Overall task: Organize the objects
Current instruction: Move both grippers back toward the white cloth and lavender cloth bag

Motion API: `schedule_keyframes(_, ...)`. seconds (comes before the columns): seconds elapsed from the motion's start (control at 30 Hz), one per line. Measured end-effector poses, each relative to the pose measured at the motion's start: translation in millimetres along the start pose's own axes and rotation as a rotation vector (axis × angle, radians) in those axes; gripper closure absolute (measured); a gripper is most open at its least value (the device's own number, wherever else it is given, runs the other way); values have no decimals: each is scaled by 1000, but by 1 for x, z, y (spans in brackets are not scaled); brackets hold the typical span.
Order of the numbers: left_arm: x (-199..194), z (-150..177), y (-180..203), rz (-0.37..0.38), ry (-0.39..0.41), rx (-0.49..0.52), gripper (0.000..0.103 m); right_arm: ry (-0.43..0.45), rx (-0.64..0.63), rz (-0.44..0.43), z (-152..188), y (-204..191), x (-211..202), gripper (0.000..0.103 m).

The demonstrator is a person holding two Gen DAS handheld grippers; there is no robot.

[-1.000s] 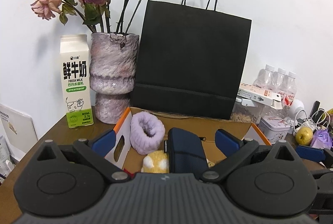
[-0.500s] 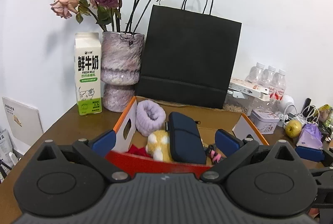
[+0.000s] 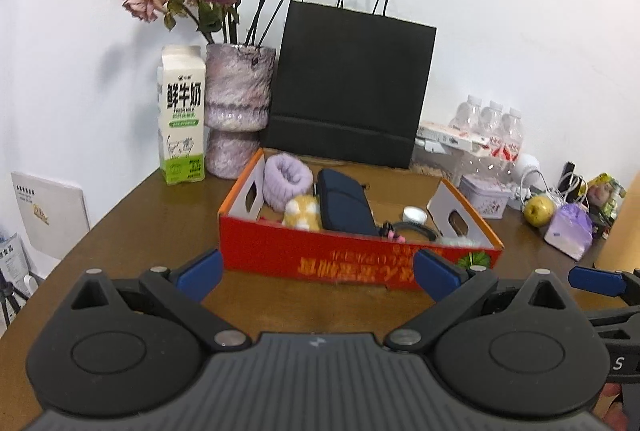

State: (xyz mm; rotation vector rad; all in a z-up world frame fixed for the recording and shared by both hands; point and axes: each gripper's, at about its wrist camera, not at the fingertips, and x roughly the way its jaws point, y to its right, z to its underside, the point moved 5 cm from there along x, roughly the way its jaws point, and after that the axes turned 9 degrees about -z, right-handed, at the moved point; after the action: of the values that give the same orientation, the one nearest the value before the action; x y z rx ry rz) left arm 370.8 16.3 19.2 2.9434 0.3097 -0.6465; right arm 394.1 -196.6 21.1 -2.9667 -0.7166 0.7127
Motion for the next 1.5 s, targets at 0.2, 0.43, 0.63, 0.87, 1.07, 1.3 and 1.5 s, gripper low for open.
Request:
schedule_keyframes(0.2,-15,23,-5,-7,-32,14,0,-28,-15,-3,26,-6,-21,0)
schedule_keyframes(0.43,-25,51,-7,-16,-83,41,0,-73,-31,-6,60,-11,-37,0)
schedule_keyframes(0.63,-32,71,-6,-20,-118,67,0,-111,-30,-8,87,-10,-45,0)
schedule_keyframes(0.87,-34,94,-4,-20,-167,100,0,-117,-29,-10,103,-4,-55,0)
schedule_keyframes(1.07,-29,111,0,-8,-223,137,0,-130,-13,-9,114,1,-58,0)
schedule_keyframes(1.3,-10,122,7,-25,-258,173,0,-136,-6,-18,119,3,-56,0)
schedule_keyframes(1.5,-3,120,11,-24,-247,194,0,-135,24,-14,119,7,-57,0)
